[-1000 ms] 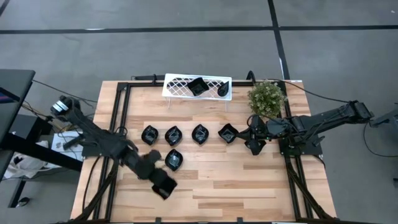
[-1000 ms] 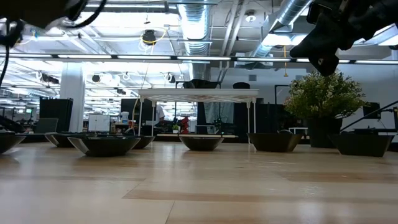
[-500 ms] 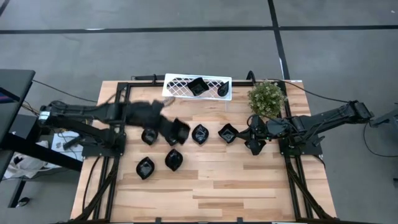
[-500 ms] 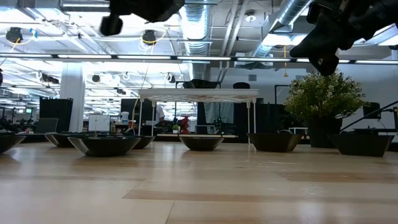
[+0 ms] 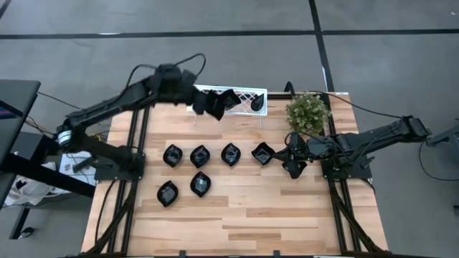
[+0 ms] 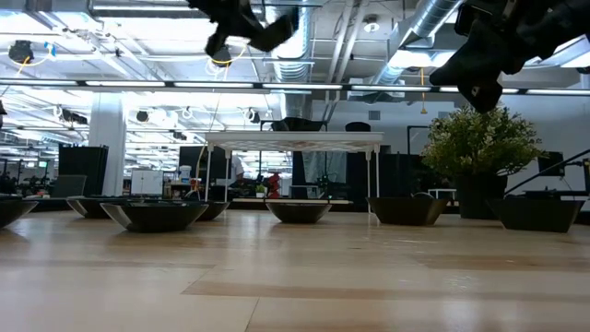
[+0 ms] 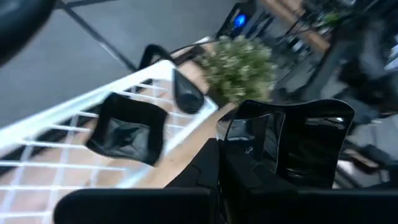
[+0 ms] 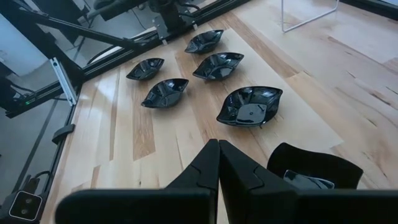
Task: Pick & Place Mini shaped plates
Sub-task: Stack the black distorted square plate on top of the black distorted square plate on the shelf
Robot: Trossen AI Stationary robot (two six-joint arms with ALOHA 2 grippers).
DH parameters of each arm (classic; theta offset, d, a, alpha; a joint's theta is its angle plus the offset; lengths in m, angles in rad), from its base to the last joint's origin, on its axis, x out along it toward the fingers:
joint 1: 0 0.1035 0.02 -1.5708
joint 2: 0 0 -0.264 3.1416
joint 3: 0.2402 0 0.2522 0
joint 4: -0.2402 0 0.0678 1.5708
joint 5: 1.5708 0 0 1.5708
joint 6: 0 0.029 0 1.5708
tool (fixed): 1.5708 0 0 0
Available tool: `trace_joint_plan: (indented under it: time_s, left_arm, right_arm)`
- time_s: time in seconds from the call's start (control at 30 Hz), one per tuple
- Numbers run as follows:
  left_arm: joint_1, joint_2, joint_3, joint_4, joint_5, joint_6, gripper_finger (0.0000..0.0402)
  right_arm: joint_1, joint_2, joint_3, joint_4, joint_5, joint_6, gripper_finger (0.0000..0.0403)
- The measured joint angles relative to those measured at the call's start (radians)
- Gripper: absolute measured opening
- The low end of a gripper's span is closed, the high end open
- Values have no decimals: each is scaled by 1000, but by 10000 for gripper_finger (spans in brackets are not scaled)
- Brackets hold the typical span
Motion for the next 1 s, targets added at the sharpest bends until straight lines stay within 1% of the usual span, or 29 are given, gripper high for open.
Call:
trace_joint_plan:
  time_s: [0.13,0.27,0.33,0.47,0.63,0.83,1.0]
  left_arm:
    - [63,139,149,-116,6,96,3]
    - [113,267,293,-249,7,148,3]
    - [134,319,348,-291,14,166,3]
    - [165,409,433,-340,69,177,3]
    - [172,488,495,-355,75,214,3]
    - [179,572,538,-358,77,296,3]
    - [197,600,550,-365,87,307,3]
  right_arm:
    - [0,0,0,0,0,0,1]
    - [0,0,0,-1,0,0,1]
    - [0,0,0,-1,0,0,1]
    - [0,0,0,-1,0,0,1]
    - [0,0,0,-2,0,0,1]
    - [0,0,0,-2,0,0,1]
    - [0,0,0,-1,0,0,1]
